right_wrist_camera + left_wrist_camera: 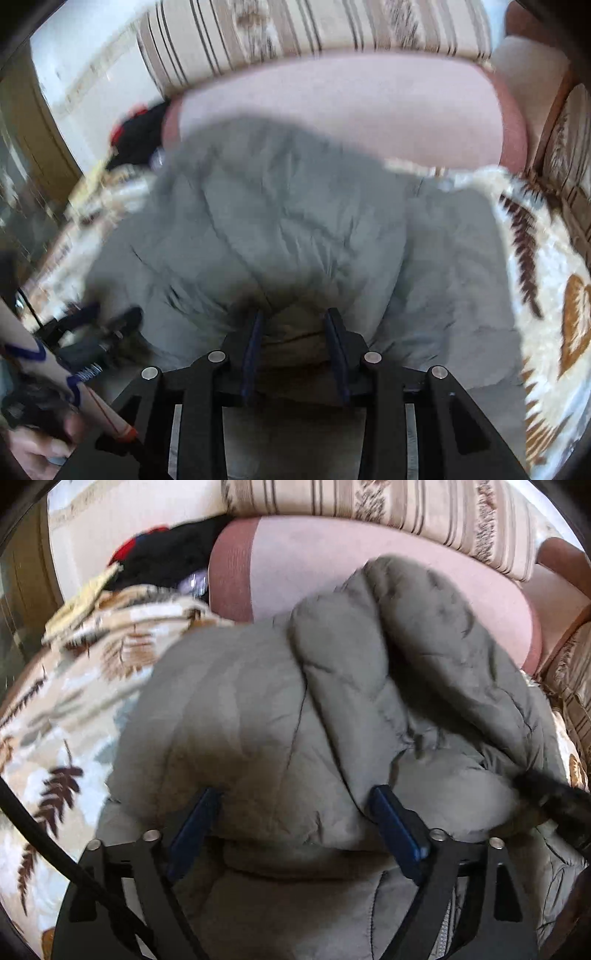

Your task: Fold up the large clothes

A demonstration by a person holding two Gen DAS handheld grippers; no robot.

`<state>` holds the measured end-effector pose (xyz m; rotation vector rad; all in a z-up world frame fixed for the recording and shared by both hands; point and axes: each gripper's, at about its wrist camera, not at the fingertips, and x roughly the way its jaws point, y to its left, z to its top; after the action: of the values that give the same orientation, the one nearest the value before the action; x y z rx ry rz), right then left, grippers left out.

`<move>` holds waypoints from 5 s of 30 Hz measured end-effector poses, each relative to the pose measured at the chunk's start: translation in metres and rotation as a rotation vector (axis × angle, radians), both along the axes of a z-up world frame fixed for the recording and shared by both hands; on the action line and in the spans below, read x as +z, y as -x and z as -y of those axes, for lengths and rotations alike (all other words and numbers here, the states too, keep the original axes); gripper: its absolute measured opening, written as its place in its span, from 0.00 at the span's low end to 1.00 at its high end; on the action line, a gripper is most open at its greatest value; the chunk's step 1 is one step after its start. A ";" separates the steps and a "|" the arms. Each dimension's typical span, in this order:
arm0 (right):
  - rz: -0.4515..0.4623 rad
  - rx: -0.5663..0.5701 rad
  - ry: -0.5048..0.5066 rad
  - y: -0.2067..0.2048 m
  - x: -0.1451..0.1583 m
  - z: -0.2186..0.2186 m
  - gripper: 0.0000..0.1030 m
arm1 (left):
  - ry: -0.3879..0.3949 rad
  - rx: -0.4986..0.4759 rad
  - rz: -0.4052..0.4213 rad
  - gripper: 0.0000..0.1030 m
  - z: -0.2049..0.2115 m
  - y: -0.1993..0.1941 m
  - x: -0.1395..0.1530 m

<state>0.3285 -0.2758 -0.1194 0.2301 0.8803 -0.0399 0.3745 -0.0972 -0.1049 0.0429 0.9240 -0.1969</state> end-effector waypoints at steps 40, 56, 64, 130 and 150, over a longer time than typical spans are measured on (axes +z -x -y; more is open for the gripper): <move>0.160 -0.295 -0.096 0.366 -0.013 0.076 0.62 | 0.127 0.251 0.091 0.85 -0.253 0.268 -0.009; 0.143 -0.410 -0.432 0.384 -0.045 0.133 0.66 | 0.252 0.193 -0.038 0.81 -0.240 0.266 -0.038; 0.126 -0.336 -0.546 0.385 -0.056 0.118 0.67 | 0.251 0.151 -0.036 0.81 -0.224 0.278 -0.042; 0.088 -0.168 -0.275 0.352 -0.061 0.047 0.69 | -0.210 0.107 0.208 0.78 -0.157 0.294 -0.048; 0.087 -0.156 -0.263 0.349 -0.061 0.045 0.73 | -0.214 0.107 0.212 0.78 -0.157 0.294 -0.047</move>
<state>-0.0210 -0.3209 -0.1803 0.5419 0.7789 -0.0586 0.0802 0.0601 -0.1522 0.2085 0.7304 0.0067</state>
